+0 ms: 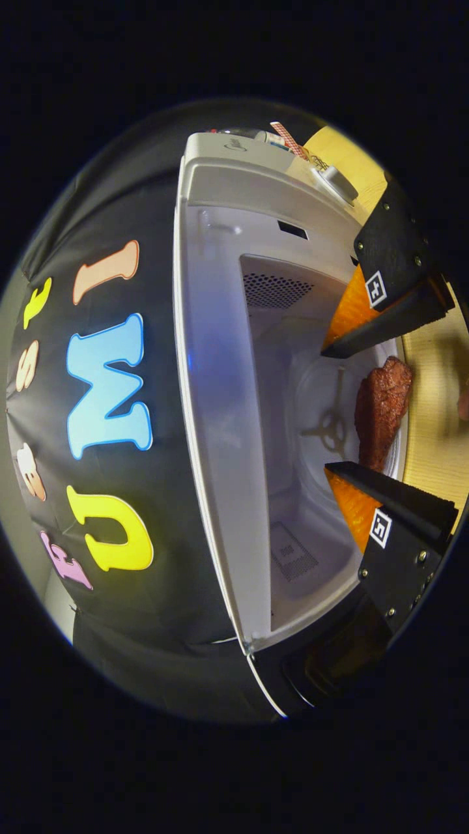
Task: Open the microwave, put the food inside, and close the microwave door.
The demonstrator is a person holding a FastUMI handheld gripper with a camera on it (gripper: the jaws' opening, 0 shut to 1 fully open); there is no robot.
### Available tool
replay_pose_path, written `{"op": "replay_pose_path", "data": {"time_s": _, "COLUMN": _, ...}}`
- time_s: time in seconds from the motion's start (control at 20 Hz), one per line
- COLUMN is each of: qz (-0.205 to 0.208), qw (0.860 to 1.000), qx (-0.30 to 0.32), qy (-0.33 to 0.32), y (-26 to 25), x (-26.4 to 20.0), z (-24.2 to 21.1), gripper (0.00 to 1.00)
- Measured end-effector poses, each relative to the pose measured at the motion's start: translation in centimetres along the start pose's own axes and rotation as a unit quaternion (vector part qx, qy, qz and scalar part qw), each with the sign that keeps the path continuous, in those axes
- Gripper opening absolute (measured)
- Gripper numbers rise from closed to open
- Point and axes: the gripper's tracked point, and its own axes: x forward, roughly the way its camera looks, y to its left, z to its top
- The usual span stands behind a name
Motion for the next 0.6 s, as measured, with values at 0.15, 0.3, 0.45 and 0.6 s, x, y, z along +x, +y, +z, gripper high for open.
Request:
{"op": "replay_pose_path", "data": {"time_s": 0.15, "qz": 0.017, "qw": 1.000, "qx": -0.013, "qy": 0.001, "y": 1.5, "x": -2.9, "z": 0.9, "gripper": 0.96}}
{"op": "replay_pose_path", "data": {"time_s": 0.3, "qz": 0.036, "qw": 0.999, "qx": -0.025, "qy": -0.016, "y": 3.3, "x": -6.6, "z": 2.8, "gripper": 0.96}}
{"op": "replay_pose_path", "data": {"time_s": 0.45, "qz": 0.060, "qw": 0.997, "qx": -0.027, "qy": -0.033, "y": 5.5, "x": -10.7, "z": 4.7, "gripper": 0.96}}
{"op": "replay_pose_path", "data": {"time_s": 0.6, "qz": 0.085, "qw": 0.995, "qx": -0.020, "qy": -0.050, "y": 7.7, "x": -14.8, "z": 6.5, "gripper": 0.96}}
